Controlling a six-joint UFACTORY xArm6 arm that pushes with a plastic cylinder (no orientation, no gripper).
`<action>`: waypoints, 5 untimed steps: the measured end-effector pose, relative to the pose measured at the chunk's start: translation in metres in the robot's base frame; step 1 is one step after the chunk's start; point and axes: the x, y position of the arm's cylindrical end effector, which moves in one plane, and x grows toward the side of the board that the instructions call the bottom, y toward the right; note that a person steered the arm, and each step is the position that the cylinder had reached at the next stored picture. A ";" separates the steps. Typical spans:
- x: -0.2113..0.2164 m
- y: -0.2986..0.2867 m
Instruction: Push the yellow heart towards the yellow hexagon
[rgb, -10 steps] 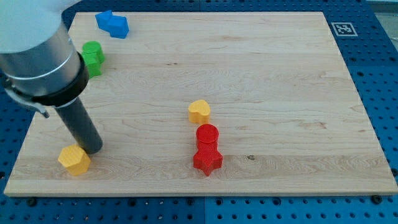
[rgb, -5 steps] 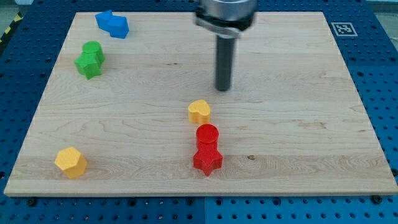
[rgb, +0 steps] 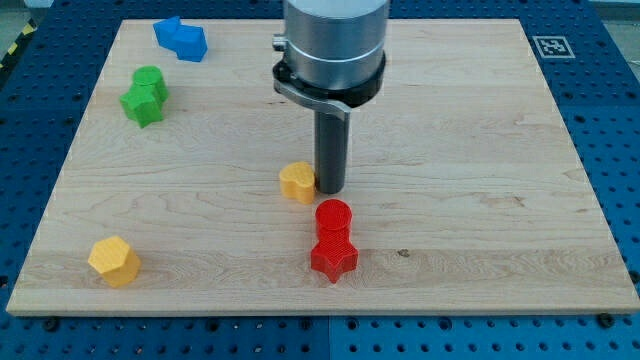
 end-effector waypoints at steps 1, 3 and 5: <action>0.000 -0.019; -0.001 -0.065; -0.029 -0.075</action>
